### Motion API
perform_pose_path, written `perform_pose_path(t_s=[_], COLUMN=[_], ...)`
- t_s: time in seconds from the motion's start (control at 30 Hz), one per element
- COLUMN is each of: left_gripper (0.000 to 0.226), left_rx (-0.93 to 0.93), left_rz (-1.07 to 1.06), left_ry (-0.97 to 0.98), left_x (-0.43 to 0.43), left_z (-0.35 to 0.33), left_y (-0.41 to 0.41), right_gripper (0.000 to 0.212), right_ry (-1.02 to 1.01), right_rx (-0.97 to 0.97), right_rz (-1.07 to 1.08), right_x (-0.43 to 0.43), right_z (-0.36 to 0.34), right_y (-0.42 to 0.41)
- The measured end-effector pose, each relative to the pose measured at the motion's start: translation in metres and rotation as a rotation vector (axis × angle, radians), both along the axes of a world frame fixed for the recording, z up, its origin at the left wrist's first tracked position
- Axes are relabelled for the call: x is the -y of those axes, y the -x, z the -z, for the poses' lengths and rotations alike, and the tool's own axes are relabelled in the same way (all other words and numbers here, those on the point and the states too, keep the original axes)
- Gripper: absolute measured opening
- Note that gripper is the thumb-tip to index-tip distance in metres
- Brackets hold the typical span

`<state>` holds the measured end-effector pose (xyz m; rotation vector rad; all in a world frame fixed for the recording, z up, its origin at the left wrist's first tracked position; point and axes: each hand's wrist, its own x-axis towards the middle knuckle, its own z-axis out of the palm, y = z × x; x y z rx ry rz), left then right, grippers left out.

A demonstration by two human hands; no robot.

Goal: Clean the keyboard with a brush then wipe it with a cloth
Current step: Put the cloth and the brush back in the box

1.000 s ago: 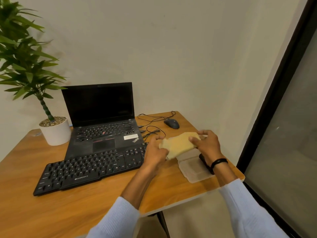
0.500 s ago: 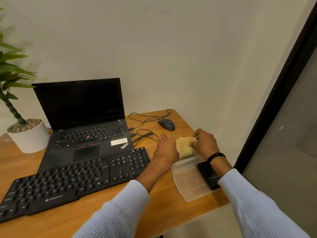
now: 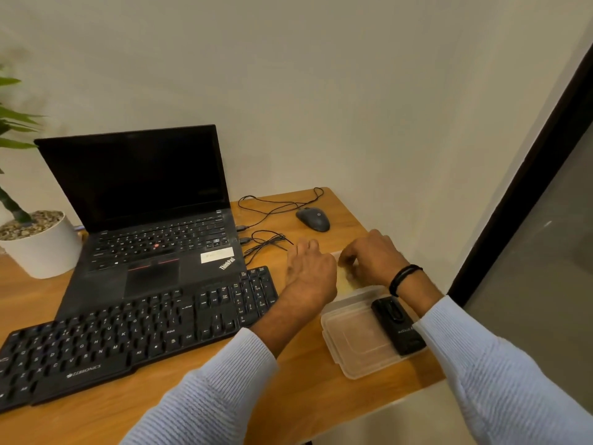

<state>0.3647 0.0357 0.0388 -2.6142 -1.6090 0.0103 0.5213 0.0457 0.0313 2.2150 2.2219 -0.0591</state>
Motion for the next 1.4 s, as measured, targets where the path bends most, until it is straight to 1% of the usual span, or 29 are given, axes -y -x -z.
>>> perform_pose_path(t_s=[0.07, 0.13, 0.2, 0.3, 0.37, 0.4, 0.43, 0.57, 0.63, 0.7, 0.77, 0.83, 0.87, 0.97, 1.07, 1.13, 1.23, 1.3, 1.4], left_gripper=[0.023, 0.022, 0.024, 0.037, 0.043, 0.044, 0.043, 0.036, 0.035, 0.035, 0.036, 0.038, 0.038, 0.041, 0.044, 0.046, 0.052, 0.055, 0.049], left_rx=[-0.025, -0.039, -0.05, -0.07, -0.047, -0.002, 0.065, 0.407, 0.536, 0.605, 0.636, 0.654, 0.658, 0.661, 0.684, 0.706, 0.717, 0.719, 0.707], left_rz=[0.022, 0.026, 0.02, 0.005, -0.007, -0.018, -0.032, -0.018, 0.021, 0.047, 0.063, 0.068, 0.067, 0.049, 0.05, 0.072, 0.135, 0.184, 0.227], left_ry=[0.032, 0.066, 0.076, 0.119, 0.124, 0.111, 0.088, 0.009, 0.033, 0.057, 0.077, 0.101, 0.109, 0.119, 0.141, 0.148, 0.148, 0.171, 0.218], left_x=[-0.005, -0.009, -0.012, -0.016, -0.016, -0.016, -0.014, 0.001, 0.013, 0.025, 0.035, 0.044, 0.048, 0.056, 0.056, 0.052, 0.041, 0.031, 0.012], left_z=[0.004, 0.008, 0.009, 0.006, 0.006, 0.009, 0.011, 0.021, 0.025, 0.027, 0.03, 0.032, 0.033, 0.034, 0.029, 0.021, 0.002, -0.013, -0.029], left_y=[0.0, 0.0, 0.0, 0.0, 0.002, 0.003, 0.005, 0.014, 0.015, 0.011, 0.008, 0.007, 0.008, 0.011, 0.018, 0.025, 0.035, 0.04, 0.04], right_gripper=[0.029, 0.026, 0.027, 0.03, 0.033, 0.036, 0.037, 0.036, 0.032, 0.035, 0.045, 0.056, 0.059, 0.05, 0.041, 0.039, 0.04, 0.047, 0.055], right_ry=[0.079, 0.121, 0.137, 0.143, 0.118, 0.095, 0.063, -0.128, -0.232, -0.228, -0.13, -0.068, -0.059, -0.059, -0.076, -0.105, -0.117, -0.132, -0.123], right_rx=[0.144, 0.212, 0.237, 0.219, 0.154, 0.099, 0.022, -0.408, -0.481, -0.467, -0.414, -0.31, -0.256, -0.204, -0.284, -0.388, -0.493, -0.463, -0.43], right_rz=[-0.048, -0.041, -0.032, -0.031, -0.031, -0.019, 0.003, 0.156, 0.258, 0.385, 0.492, 0.549, 0.566, 0.595, 0.618, 0.558, 0.358, 0.225, 0.122], right_x=[0.001, 0.001, 0.001, 0.001, 0.004, 0.007, 0.012, 0.048, 0.074, 0.098, 0.118, 0.13, 0.135, 0.145, 0.147, 0.146, 0.141, 0.131, 0.101], right_z=[-0.003, -0.002, -0.003, -0.006, -0.008, -0.008, -0.009, -0.011, -0.012, -0.008, 0.003, 0.018, 0.023, 0.027, 0.027, 0.022, -0.002, -0.022, -0.045], right_y=[0.004, 0.005, 0.006, 0.005, 0.003, 0.001, -0.002, -0.014, -0.013, -0.01, -0.005, 0.001, 0.006, 0.014, 0.008, 0.001, -0.008, -0.01, -0.01])
